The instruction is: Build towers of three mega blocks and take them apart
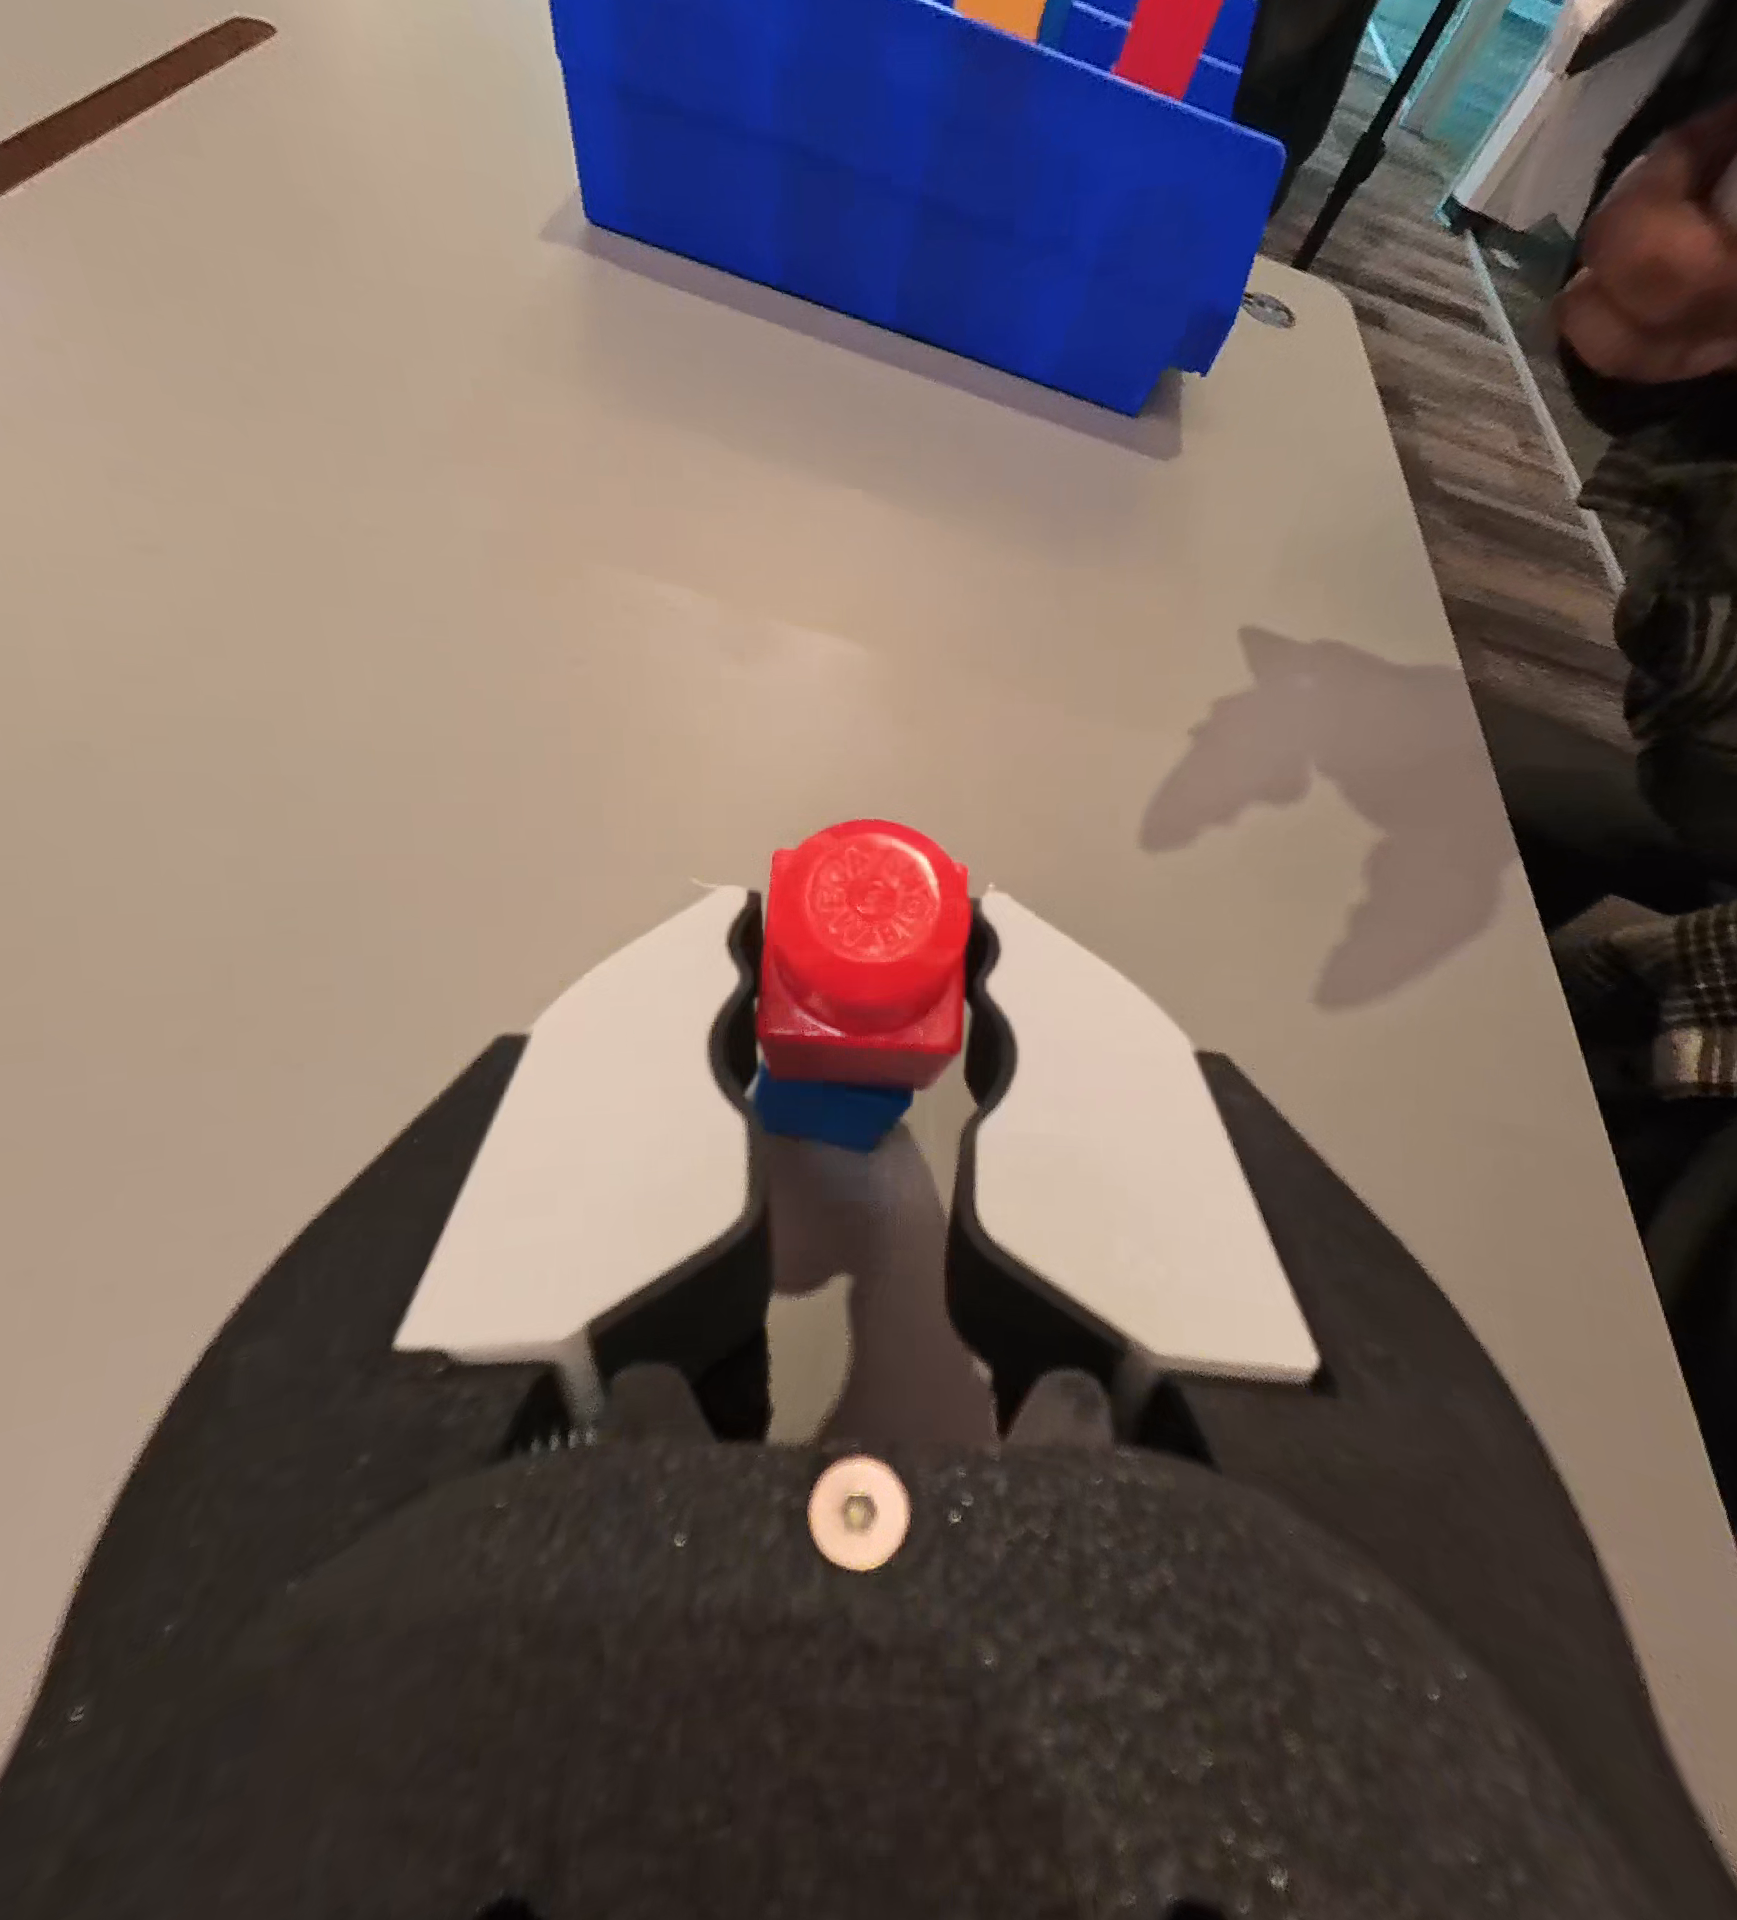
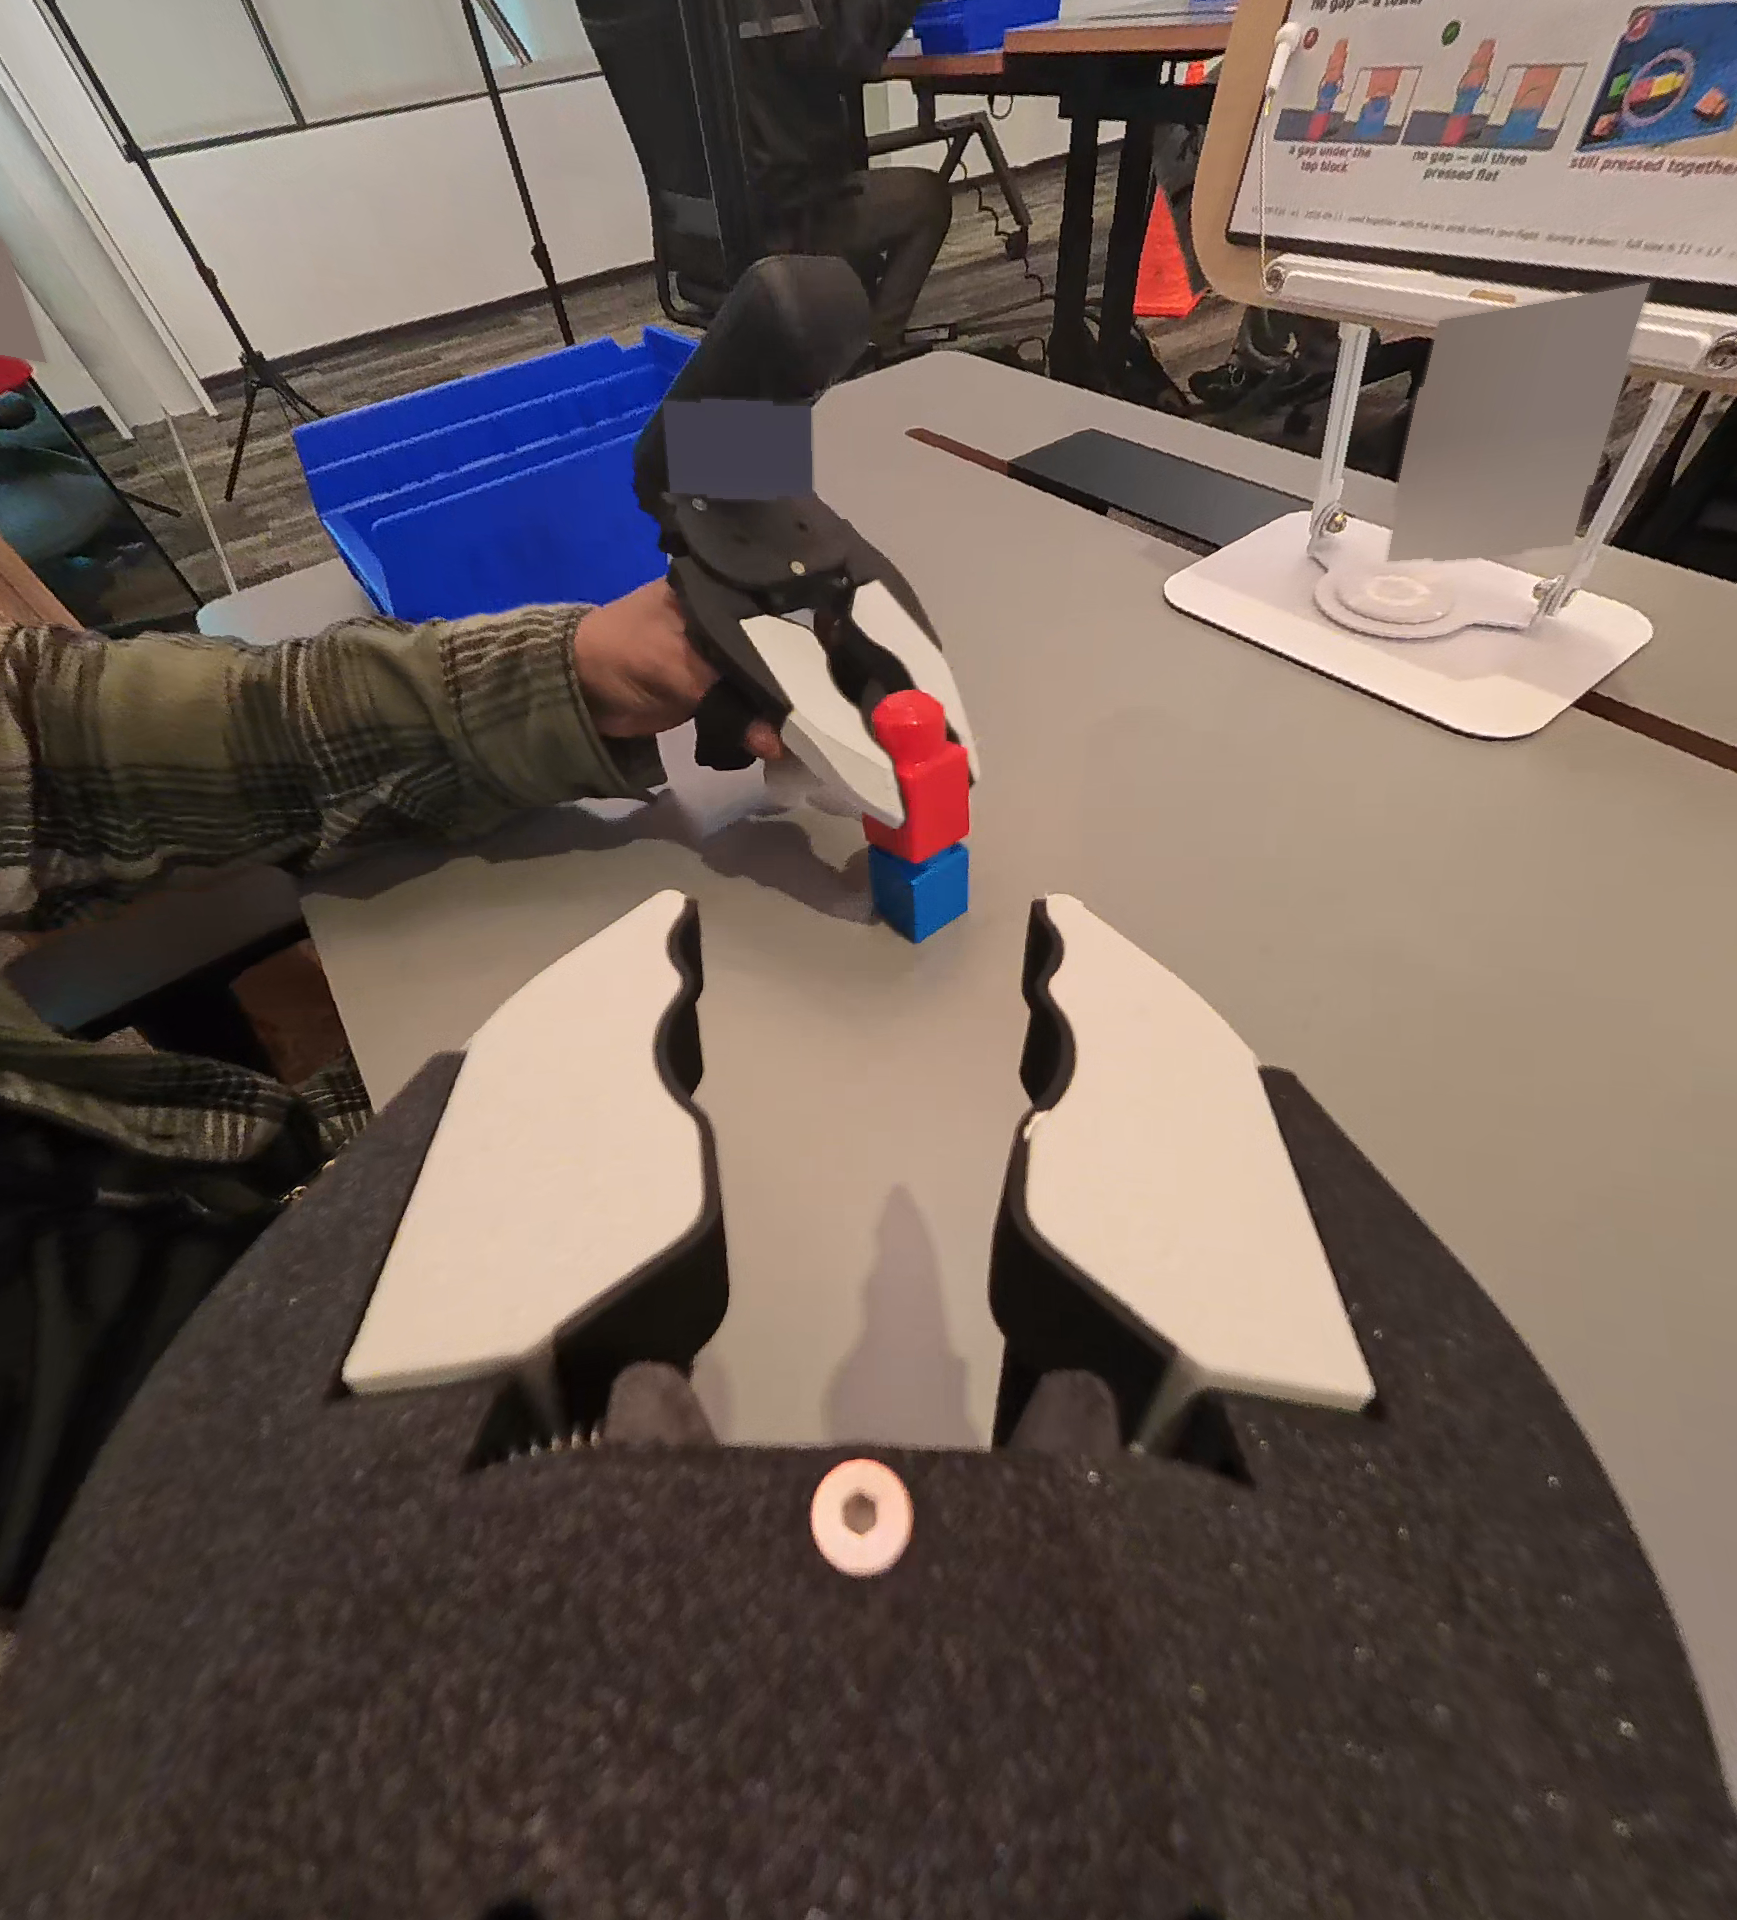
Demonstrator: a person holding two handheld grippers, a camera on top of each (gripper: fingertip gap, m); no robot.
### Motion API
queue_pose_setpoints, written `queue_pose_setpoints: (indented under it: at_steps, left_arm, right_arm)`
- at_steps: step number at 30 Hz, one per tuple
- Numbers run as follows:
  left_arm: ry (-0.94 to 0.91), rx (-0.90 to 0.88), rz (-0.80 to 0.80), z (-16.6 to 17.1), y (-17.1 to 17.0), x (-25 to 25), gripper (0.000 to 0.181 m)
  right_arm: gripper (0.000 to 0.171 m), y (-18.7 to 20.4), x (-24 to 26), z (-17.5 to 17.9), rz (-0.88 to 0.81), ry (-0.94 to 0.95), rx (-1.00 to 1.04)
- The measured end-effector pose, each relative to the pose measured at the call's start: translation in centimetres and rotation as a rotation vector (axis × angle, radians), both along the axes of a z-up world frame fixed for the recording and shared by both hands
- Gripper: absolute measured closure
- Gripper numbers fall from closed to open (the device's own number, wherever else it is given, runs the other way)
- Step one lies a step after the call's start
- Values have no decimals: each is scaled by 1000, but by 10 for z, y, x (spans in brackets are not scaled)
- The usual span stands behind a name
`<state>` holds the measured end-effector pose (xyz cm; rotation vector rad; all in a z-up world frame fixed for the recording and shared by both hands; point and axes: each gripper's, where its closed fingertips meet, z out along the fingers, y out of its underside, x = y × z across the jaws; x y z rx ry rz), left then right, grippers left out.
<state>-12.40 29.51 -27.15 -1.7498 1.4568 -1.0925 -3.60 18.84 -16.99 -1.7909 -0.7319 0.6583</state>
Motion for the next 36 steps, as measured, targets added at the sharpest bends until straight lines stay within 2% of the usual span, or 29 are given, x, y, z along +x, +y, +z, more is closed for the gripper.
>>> queue_pose_setpoints:
  at_steps: [3,8,13,18,36]
  left_arm:
    - [56,39,6,-2,1,0,145]
    - [250,100,-21,-7,0,-5,146]
    - [368,74,-60,-11,-1,-6,145]
    - [506,125,-86,-16,-2,-4,146]
    - [423,166,-110,-16,-5,-3,145]
  right_arm:
    - [112,1,1,-1,3,0,-4]
    - [113,1,1,-3,8,6,-4]
    - [113,1,2,-7,10,10,-13]
    - [115,1,1,-6,14,11,-6]
    - [113,-8,0,6,4,22,24]
